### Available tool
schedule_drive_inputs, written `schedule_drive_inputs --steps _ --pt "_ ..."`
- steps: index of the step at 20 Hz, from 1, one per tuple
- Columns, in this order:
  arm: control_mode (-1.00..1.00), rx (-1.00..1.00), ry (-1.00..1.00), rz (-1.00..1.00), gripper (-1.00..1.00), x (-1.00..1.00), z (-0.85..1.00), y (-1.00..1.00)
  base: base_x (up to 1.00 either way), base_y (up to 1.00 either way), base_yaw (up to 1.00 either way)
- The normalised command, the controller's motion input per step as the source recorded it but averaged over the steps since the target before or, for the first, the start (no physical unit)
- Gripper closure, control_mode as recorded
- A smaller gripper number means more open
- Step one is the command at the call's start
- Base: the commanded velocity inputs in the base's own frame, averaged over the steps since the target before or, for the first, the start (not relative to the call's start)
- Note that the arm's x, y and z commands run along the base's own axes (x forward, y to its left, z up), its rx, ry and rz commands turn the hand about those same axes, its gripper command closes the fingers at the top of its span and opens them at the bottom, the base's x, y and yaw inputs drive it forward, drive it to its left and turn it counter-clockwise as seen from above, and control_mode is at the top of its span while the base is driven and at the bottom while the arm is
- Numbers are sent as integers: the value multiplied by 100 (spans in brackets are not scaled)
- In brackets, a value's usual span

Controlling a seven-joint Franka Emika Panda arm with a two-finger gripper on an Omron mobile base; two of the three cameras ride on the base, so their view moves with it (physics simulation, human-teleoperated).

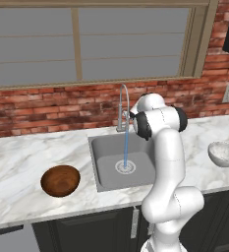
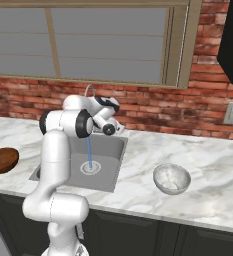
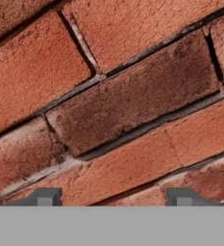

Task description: Rinse each bowl for a few seconds and place them down in the sink or on the counter.

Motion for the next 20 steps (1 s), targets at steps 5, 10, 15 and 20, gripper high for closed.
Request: schedule_drive_inputs --steps 5,10,15,20 --pt "-100 7 -3 0 -100 -13 29 -50 0 0 0" --pt "-100 8 -2 0 -100 -12 40 -45 0 0 0" --pt "-100 6 -4 0 -100 -6 44 -40 0 0 0" --pt "-100 0 -9 -3 -100 2 37 -30 0 0 0"
